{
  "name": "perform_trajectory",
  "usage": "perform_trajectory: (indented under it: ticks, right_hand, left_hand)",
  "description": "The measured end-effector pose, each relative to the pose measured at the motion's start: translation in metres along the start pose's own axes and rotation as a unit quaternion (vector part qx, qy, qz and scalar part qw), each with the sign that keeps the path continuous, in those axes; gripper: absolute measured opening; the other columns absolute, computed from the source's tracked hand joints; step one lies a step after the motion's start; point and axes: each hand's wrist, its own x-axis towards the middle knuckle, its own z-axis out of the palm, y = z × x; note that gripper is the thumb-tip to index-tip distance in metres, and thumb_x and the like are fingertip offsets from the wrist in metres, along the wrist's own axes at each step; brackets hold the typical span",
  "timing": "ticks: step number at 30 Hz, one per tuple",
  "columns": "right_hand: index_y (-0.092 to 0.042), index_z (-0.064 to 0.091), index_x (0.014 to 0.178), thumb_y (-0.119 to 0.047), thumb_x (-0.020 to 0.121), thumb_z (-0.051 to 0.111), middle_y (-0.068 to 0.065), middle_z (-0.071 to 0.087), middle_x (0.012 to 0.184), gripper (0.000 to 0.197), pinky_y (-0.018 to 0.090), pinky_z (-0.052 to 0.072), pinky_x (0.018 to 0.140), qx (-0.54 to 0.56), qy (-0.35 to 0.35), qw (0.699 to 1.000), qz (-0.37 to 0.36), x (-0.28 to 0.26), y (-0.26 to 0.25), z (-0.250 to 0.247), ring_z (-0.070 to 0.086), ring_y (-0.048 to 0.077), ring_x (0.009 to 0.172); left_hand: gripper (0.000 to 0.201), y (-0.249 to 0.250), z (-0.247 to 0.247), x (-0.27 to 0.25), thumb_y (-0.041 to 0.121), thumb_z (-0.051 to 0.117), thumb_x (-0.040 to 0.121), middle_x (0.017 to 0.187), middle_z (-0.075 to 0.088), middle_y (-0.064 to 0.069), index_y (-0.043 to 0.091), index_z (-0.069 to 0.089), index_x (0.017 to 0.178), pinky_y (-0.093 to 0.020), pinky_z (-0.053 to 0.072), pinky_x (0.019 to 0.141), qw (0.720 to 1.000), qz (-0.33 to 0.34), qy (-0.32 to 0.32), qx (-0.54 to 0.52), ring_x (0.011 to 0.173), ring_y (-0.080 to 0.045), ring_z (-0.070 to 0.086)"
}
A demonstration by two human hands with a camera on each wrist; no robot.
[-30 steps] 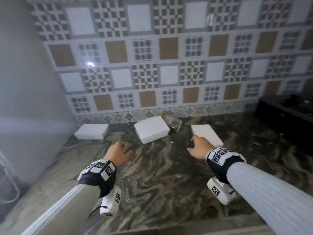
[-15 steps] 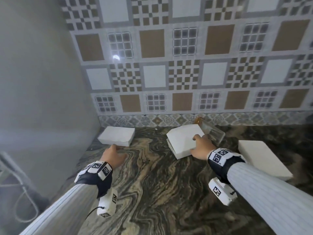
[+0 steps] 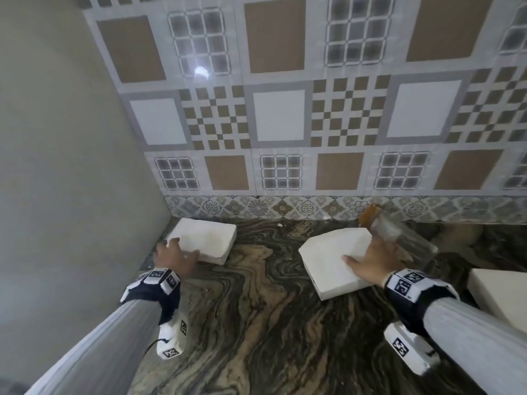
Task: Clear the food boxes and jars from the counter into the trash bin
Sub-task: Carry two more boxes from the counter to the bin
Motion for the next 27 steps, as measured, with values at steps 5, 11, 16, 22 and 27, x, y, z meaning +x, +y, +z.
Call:
perform_trajectory:
  ticks: [5, 11, 16, 22, 27]
  right_hand:
    - [-0.012, 0.026, 0.138, -0.072, 0.059, 0.063, 0.020, 0.028, 0.147, 0.106, 0.055, 0.038, 0.105, -0.034, -0.006, 0.999, 0.019, 0.011, -0.007, 0.005, 0.028, 0.042, 0.136]
    - [-0.010, 0.027, 0.137, -0.072, 0.058, 0.064, 0.019, 0.028, 0.147, 0.107, 0.054, 0.038, 0.105, -0.050, -0.010, 0.998, 0.031, 0.017, -0.010, 0.007, 0.029, 0.042, 0.136]
    - [-0.007, 0.023, 0.143, -0.076, 0.058, 0.061, 0.022, 0.032, 0.148, 0.116, 0.054, 0.035, 0.108, -0.039, -0.008, 0.998, 0.049, 0.012, -0.011, 0.008, 0.032, 0.043, 0.136]
    - [-0.004, 0.035, 0.141, -0.084, 0.051, 0.062, 0.023, 0.034, 0.145, 0.123, 0.044, 0.039, 0.105, -0.020, -0.027, 0.998, 0.060, 0.003, -0.014, 0.001, 0.039, 0.041, 0.131]
    - [-0.011, 0.053, 0.130, -0.100, 0.010, 0.046, 0.016, 0.054, 0.134, 0.150, 0.044, 0.046, 0.099, 0.002, -0.048, 0.998, 0.051, 0.006, -0.006, 0.005, 0.053, 0.035, 0.121]
  left_hand:
    - [0.082, -0.007, 0.008, 0.039, 0.048, 0.061, 0.081, 0.147, 0.035, -0.025, 0.001, 0.032, 0.141, -0.049, 0.032, 0.109, 0.998, -0.058, -0.001, 0.026, 0.134, -0.043, 0.036]
    - [0.098, -0.019, 0.013, 0.066, 0.057, 0.066, 0.073, 0.148, 0.036, -0.024, 0.001, 0.026, 0.143, -0.049, 0.033, 0.108, 0.996, -0.069, -0.048, 0.031, 0.135, -0.041, 0.039]
    - [0.104, -0.021, 0.014, 0.065, 0.062, 0.075, 0.061, 0.135, 0.049, -0.026, -0.005, 0.040, 0.133, -0.047, 0.044, 0.098, 0.996, -0.083, -0.036, 0.001, 0.123, -0.041, 0.051]
    - [0.090, -0.024, 0.018, 0.068, 0.053, 0.081, 0.057, 0.122, 0.060, -0.025, -0.002, 0.051, 0.121, -0.048, 0.051, 0.091, 0.988, -0.077, -0.029, -0.131, 0.108, -0.040, 0.060]
    - [0.075, -0.029, 0.032, 0.083, 0.049, 0.076, 0.054, 0.106, 0.069, -0.021, 0.003, 0.057, 0.111, -0.051, 0.056, 0.083, 0.975, -0.046, -0.023, -0.215, 0.089, -0.039, 0.069]
